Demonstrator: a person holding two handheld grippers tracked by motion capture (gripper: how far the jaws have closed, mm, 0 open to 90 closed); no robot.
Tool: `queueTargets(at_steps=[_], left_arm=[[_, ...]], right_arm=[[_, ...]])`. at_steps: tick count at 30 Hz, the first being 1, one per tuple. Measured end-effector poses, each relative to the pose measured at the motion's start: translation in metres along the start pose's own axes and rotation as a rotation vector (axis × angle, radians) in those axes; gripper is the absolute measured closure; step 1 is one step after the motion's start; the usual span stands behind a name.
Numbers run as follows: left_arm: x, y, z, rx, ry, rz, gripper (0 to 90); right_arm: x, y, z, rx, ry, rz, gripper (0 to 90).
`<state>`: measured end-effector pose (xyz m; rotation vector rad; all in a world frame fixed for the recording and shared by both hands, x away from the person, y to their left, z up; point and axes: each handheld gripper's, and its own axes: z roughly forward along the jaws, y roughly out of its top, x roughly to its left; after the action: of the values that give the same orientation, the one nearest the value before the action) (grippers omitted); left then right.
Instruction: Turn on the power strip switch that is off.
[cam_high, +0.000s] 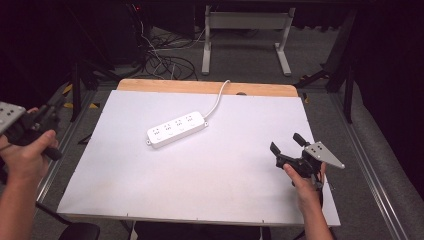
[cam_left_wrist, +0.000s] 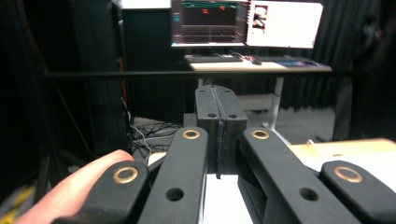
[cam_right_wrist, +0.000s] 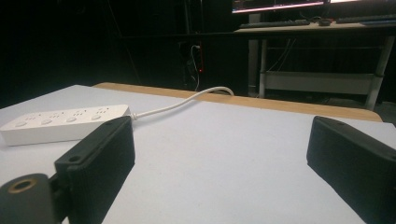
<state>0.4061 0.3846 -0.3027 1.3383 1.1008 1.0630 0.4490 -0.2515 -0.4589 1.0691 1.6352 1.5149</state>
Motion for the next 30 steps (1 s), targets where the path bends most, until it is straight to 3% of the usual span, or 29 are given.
queueTargets(at_steps=[1,3,4,5,6,9,13,18,22,25,27,28,30], left_arm=[[-0.007,0.018,0.004,0.019,-0.037,0.054,90.0],[-0.019,0.034,0.013,0.052,-0.107,0.093,90.0],[-0.019,0.034,0.013,0.052,-0.107,0.093,90.0],[-0.034,0.046,0.028,0.108,-0.192,0.121,90.0],[-0.043,0.050,0.038,0.128,-0.219,0.131,90.0],[-0.077,0.052,0.068,0.209,-0.262,0.224,90.0],[-0.120,0.045,0.110,0.311,-0.321,0.292,90.0],[-0.169,0.025,0.159,0.450,-0.378,0.407,90.0],[-0.199,-0.006,0.192,0.602,-0.417,0.484,90.0],[-0.214,-0.033,0.213,0.710,-0.407,0.537,90.0],[-0.220,-0.050,0.224,0.765,-0.400,0.544,90.0],[-0.220,-0.050,0.224,0.765,-0.400,0.544,90.0],[-0.227,-0.070,0.236,0.837,-0.398,0.549,90.0]], right_arm=[[0.000,0.000,0.000,-0.001,0.003,-0.001,8.6],[0.001,0.000,0.001,0.001,0.004,-0.004,8.8],[0.001,0.000,0.001,0.001,0.005,-0.004,8.9],[0.001,0.000,0.001,0.002,0.006,-0.003,8.9],[0.000,0.000,0.001,0.002,0.006,-0.003,8.9],[0.000,0.000,0.000,-0.001,0.006,0.000,9.0],[-0.002,0.001,-0.001,-0.006,0.009,0.003,9.1],[-0.003,0.002,-0.002,-0.008,0.008,0.009,9.3],[-0.004,0.002,-0.002,-0.010,0.010,0.008,9.7],[-0.004,0.002,-0.002,-0.009,0.013,0.007,9.8],[-0.003,0.002,-0.002,-0.007,0.017,0.007,9.9],[-0.003,0.002,-0.001,-0.005,0.019,0.007,9.9],[-0.003,0.002,0.000,-0.001,0.022,0.004,10.0]])
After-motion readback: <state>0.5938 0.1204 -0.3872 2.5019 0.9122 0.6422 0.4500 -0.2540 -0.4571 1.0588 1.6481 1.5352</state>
